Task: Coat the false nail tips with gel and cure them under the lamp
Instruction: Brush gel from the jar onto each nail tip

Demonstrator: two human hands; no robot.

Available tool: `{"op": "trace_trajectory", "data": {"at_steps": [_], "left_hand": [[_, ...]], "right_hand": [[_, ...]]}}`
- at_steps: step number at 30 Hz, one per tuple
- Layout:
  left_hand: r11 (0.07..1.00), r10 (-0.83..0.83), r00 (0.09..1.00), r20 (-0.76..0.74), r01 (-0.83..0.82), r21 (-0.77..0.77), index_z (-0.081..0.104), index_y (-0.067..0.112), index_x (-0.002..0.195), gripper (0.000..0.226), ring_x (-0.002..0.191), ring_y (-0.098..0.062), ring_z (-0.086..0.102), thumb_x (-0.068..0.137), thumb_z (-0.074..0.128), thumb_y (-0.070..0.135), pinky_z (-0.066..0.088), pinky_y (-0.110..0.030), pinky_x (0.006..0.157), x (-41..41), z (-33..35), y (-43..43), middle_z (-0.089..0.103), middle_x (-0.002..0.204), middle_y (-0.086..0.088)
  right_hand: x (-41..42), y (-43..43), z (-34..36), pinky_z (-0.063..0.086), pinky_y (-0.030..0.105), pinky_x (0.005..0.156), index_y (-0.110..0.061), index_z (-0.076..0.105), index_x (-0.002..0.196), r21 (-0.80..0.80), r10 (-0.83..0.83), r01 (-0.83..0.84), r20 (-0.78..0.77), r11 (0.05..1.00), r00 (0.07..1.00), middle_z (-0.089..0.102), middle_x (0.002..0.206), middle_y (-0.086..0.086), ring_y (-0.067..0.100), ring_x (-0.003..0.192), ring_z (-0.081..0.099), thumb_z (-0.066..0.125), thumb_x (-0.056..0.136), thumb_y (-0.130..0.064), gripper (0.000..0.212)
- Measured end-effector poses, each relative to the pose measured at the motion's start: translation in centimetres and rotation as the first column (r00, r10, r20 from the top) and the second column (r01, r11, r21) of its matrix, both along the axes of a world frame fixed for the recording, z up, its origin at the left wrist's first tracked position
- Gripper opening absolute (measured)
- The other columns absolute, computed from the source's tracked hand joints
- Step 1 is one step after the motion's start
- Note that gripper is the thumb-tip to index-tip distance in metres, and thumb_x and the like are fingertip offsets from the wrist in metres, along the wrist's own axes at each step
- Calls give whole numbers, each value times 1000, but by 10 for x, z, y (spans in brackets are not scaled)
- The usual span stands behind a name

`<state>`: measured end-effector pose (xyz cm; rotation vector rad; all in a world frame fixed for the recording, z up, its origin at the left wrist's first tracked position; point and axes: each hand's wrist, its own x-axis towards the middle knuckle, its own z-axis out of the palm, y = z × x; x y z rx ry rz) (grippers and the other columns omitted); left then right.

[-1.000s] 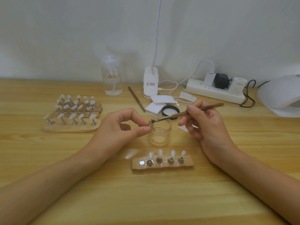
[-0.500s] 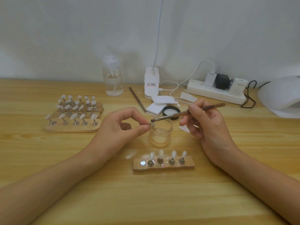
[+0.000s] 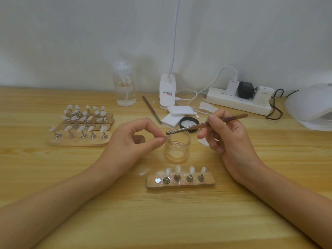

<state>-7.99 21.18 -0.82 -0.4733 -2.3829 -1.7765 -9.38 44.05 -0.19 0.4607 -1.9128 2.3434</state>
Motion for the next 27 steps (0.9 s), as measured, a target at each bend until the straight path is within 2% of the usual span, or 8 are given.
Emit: {"op": "trace_trajectory", "data": {"at_steps": [8,12,15,21,27], "left_hand": [[1000,1,1000,-8,-1,-2,69,24,79,14,54,-17,36,74,75,37,28,-26,53,-1,-1,1,60,80,-30],[1000,-9,1000,-17,8,-8,69,25,79,14,54,-18,36,75,75,37,29,-27,53,-1,-1,0,61,82,-31],[1000,-16,1000,-22,16,-3,69,26,79,13,55,-19,36,75,74,37,30,-27,56,-1,-1,0,64,85,-28],[1000,-11,999,-31,11,-6,69,24,79,14,55,-19,37,76,75,36,29,-27,56,-2,-2,0,62,85,-30],[1000,-20,999,-37,20,-3,69,25,79,11,55,-19,38,77,76,33,32,-26,53,-3,-3,-1,64,85,-26]], "right_hand": [[-2,1,-1,28,16,40,-17,51,80,5,-100,100,75,995,992,66,63,5,8,44,37,62,89,-28,17],[0,0,2,29,17,43,-19,50,80,-4,-42,42,52,999,998,67,66,3,8,47,40,64,81,-39,24],[1,-2,2,32,15,42,-20,51,80,32,-20,19,42,999,999,69,68,4,8,48,42,63,84,-38,22],[-2,0,0,28,16,41,-17,52,82,17,-94,93,86,995,992,68,67,5,8,44,38,63,83,-34,20],[0,-1,1,32,14,43,-18,51,82,22,-9,9,26,1000,1000,70,70,4,8,48,42,61,85,-38,23]]}}
